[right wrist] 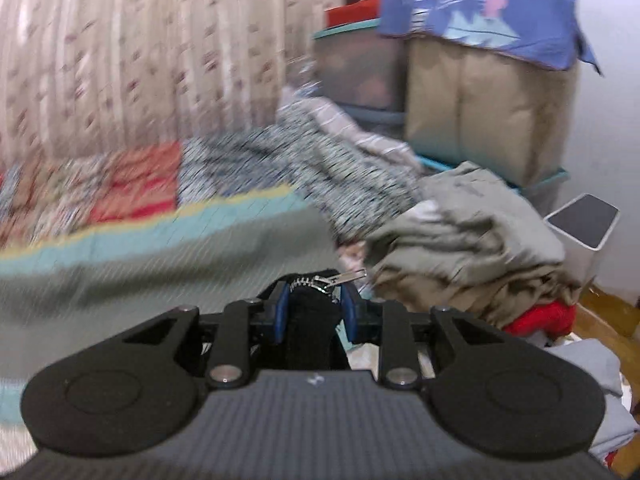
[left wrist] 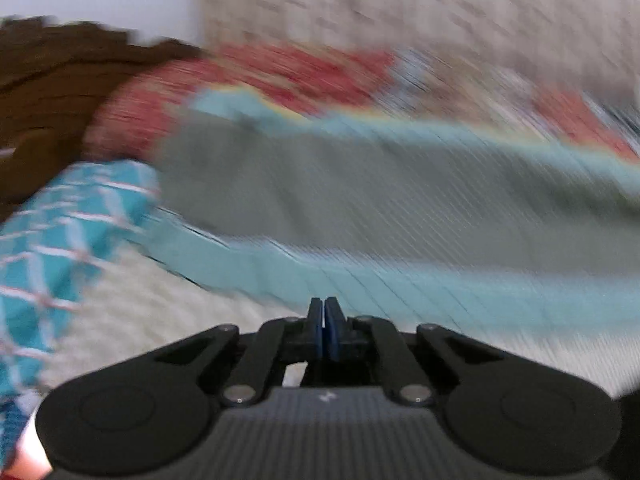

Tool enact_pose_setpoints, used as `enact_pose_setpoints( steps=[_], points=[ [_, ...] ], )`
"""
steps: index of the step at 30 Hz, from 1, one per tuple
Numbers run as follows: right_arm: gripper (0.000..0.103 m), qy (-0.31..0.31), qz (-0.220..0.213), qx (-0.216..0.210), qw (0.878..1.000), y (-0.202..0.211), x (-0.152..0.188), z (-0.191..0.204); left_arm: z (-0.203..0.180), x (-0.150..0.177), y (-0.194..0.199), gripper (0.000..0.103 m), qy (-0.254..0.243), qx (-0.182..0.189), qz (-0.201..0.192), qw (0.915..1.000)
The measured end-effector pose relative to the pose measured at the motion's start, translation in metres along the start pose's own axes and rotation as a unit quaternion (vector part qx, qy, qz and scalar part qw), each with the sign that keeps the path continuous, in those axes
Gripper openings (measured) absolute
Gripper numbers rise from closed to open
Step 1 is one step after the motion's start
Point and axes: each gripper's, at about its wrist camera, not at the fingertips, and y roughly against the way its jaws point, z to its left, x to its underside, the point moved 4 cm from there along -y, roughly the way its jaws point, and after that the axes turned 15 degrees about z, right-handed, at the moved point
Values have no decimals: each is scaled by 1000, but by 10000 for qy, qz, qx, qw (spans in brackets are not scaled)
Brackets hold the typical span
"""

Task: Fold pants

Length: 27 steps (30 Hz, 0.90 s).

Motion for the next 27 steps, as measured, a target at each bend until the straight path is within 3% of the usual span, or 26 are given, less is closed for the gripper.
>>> enact_pose_setpoints(
  steps=[2, 4, 5, 6, 7, 8, 10, 11, 13, 15, 17, 20, 22, 23, 24, 25, 27],
  points=[
    [30, -175, -130, 118, 9997, -5, -11, -6, 31, -27, 5, 3, 754, -521, -448, 9948],
    [32, -408, -62, 219, 9989, -14, -13, -5, 58, -40, 0, 8, 1319, -880, -395, 9866],
    [36, -448, 108, 244, 9986, -22, -9, -2, 64, -42, -8, 24, 1377, -828, -112, 9869],
    [44, -428, 344, 279, 9981, -33, -1, 1, 67, -40, -17, 34, 1320, -712, 232, 9884],
    [64, -260, 745, 277, 9965, -48, 12, 6, 66, -35, -20, 33, 1216, -649, 378, 9897],
    [69, -117, 969, 327, 9947, -52, 27, 11, 65, -27, -19, 33, 1046, -587, 395, 9920],
    [69, 124, 998, 350, 9943, -51, 56, 15, 57, 1, -12, 45, 505, -404, 406, 9971],
    [68, 222, 1063, 145, 9940, -44, 73, 17, 59, 17, -11, 58, 234, -291, 528, 9979],
    [68, 251, 1443, -894, 9852, -23, 113, 26, 60, 58, -2, 69, -217, 82, 863, 9960],
    [68, 387, 1946, -1863, 9622, -2, 150, 43, 67, 103, 10, 89, -336, 446, 1126, 9921],
    [68, 797, 2451, -2549, 9320, 15, 188, 70, 79, 137, 18, 96, -301, 722, 1387, 9872],
    [69, 1272, 2907, -2922, 9022, 21, 226, 113, 101, 172, 24, 100, 66, 880, 1571, 9836],
    [68, 1371, 3134, -2909, 8935, 12, 242, 137, 112, 188, 22, 100, 395, 1055, 1750, 9781],
    [56, 1324, 3290, -2982, 8862, 8, 249, 146, 113, 196, 23, 92, 514, 1127, 1835, 9752],
    [38, 1281, 3386, -3008, 8823, 5, 252, 150, 114, 201, 25, 71, 600, 1188, 1865, 9734],
    [9, 1230, 3391, -2891, 8867, 6, 253, 151, 114, 204, 26, 60, 651, 1190, 1857, 9732],
    [7, 609, 3225, -2881, 8996, 19, 243, 131, 117, 208, 30, 40, 814, 1210, 1770, 9734]
  ],
)
